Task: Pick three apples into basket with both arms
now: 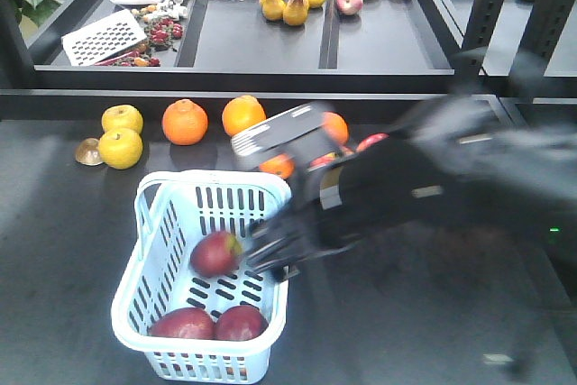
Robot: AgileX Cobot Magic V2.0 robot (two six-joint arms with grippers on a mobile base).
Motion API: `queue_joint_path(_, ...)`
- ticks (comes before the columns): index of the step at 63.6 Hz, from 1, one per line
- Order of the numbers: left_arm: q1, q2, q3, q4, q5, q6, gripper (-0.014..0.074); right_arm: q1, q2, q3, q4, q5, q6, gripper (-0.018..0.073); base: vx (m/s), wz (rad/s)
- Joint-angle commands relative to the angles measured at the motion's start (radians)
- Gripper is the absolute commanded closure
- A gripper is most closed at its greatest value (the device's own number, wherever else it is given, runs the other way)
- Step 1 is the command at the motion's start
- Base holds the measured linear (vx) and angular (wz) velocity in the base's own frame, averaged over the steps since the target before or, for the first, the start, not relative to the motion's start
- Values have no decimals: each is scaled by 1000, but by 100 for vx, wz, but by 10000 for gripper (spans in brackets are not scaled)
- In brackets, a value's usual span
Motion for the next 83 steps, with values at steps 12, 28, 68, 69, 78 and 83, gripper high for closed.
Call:
queue_joint_path(12, -1, -1, -24, 17, -60, -9, 53, -297, -309, 145, -42, 57, -16, -50, 0, 0)
queue_joint_path(28, -1, -1, -24, 17, -61, -10, 53, -526, -546, 201, -58, 159, -35, -39, 0, 0)
queue_joint_path(68, -1, -1, -24, 17, -47, -15, 176, -572, -733, 236, -68, 160, -23, 171, 0, 0)
queue_joint_path(69, -1, -1, -24, 17, -47, -15, 192, -572, -733, 236, -68, 157, -23, 193, 0, 0)
queue_joint_path(78, -1, -1, -24, 17, -31, -15, 411, -572, -733, 236, -70, 138, -23, 469, 0, 0)
queue_joint_path(83, -1, -1, -24, 17, -23, -15, 563, -572, -733, 236, -72, 133, -23, 574, 0, 0)
